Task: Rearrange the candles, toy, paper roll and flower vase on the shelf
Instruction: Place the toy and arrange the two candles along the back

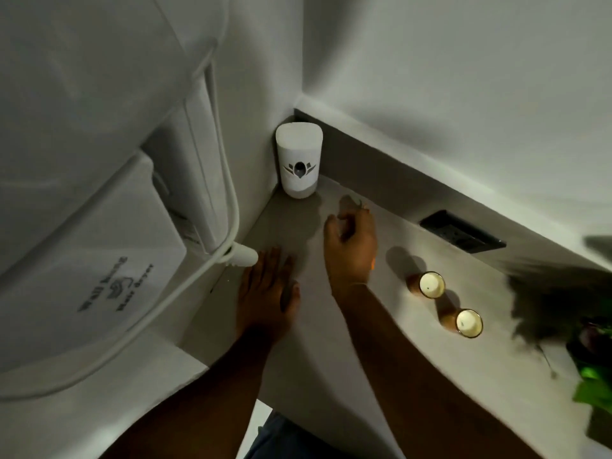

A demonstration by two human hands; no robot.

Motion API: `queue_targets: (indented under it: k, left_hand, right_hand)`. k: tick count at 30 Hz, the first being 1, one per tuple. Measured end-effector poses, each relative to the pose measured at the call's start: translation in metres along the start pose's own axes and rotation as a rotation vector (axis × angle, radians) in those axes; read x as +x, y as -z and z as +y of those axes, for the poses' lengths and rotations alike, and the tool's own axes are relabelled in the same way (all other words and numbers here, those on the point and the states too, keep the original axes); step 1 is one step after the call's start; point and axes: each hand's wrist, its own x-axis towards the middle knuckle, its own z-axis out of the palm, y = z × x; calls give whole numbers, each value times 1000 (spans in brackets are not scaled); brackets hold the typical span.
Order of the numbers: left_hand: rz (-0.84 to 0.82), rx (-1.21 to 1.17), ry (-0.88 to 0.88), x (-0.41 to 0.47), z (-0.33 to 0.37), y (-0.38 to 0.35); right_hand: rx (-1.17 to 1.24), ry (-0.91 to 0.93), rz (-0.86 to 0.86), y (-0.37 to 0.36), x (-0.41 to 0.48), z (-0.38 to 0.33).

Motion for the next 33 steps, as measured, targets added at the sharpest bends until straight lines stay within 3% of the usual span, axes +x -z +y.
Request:
queue_targets:
  k: [4, 8, 14, 33]
  left_hand:
    - [22, 7, -9, 0, 3, 5]
    - [75, -11, -7, -1, 6, 6]
    - [113, -23, -18, -1, 5, 7]
    - [90, -8, -18, 0, 2, 7]
  right_hand:
    - [-131, -27, 42, 50, 16, 24]
    - [-264, -147, -129, 51, 24, 40]
    - [-118, -291, -165, 21, 36, 34]
    - [26, -378, -129, -20, 49, 26]
